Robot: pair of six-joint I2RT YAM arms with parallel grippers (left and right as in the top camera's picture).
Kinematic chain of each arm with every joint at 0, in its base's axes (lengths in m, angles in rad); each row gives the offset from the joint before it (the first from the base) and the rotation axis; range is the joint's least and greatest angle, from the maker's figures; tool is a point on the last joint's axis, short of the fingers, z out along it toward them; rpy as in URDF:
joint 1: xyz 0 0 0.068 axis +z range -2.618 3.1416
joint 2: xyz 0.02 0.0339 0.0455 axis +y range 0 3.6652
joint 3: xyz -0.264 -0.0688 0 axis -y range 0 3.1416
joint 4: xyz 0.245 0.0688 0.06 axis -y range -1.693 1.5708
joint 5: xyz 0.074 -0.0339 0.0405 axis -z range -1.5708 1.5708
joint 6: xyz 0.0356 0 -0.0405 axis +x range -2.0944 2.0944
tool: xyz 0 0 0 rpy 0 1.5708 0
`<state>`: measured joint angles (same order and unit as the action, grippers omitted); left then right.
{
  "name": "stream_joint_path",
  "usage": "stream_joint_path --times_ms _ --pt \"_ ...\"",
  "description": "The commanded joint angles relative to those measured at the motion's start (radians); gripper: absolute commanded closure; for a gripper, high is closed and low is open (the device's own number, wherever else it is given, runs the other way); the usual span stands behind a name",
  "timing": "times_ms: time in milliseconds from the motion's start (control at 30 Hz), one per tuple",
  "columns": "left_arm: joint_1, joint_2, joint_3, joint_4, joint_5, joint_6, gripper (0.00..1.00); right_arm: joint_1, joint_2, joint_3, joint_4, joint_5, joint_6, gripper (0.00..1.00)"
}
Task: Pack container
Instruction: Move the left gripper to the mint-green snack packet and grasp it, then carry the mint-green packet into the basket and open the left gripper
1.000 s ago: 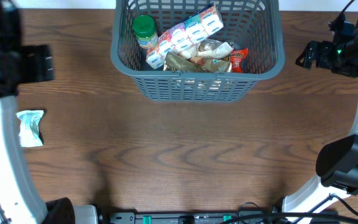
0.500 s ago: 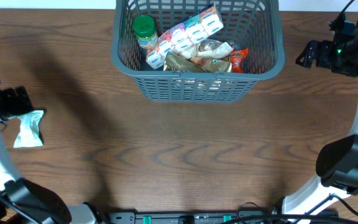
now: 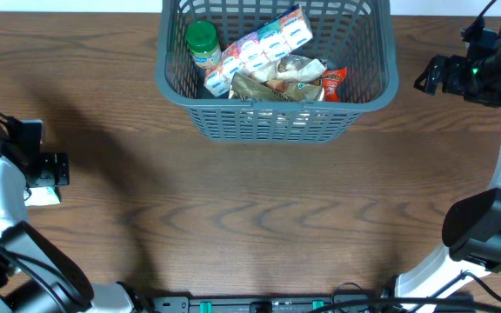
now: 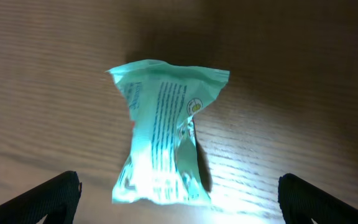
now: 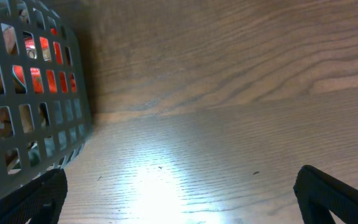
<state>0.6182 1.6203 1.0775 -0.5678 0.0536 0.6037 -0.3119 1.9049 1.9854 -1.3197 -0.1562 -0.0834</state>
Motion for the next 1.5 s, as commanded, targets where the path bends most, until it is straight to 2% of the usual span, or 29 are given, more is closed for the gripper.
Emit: stream_joint_path --times_ms 0,233,533,833,1133,1333,1467 --pt "0.015 0.064 -0.002 0.022 0.011 0.044 0.02 0.005 0.003 -0.003 0.0 0.003 0.016 0.01" --pt "0.016 0.171 -0.002 0.069 0.011 0.043 0.02 0.005 0.003 -0.003 -0.001 0.003 0.024 0.01" --pt "0.016 0.226 -0.002 0.138 0.011 0.042 0.01 0.005 0.003 -0.003 -0.001 0.003 0.026 0.01" --pt "0.016 0.28 -0.002 0.144 0.015 0.039 0.0 0.005 0.003 -0.003 -0.02 0.003 0.027 0.01" --pt "0.015 0.28 -0.002 0.143 0.015 -0.013 0.28 0.005 0.003 -0.003 -0.021 0.003 0.035 0.01" --pt "0.01 0.276 0.001 0.122 0.015 -0.065 0.38 0.005 0.003 -0.003 -0.021 0.003 0.034 0.01" --pt "-0.004 0.263 0.002 0.113 0.015 -0.1 0.6 0.005 0.003 -0.003 -0.023 0.003 0.034 0.01"
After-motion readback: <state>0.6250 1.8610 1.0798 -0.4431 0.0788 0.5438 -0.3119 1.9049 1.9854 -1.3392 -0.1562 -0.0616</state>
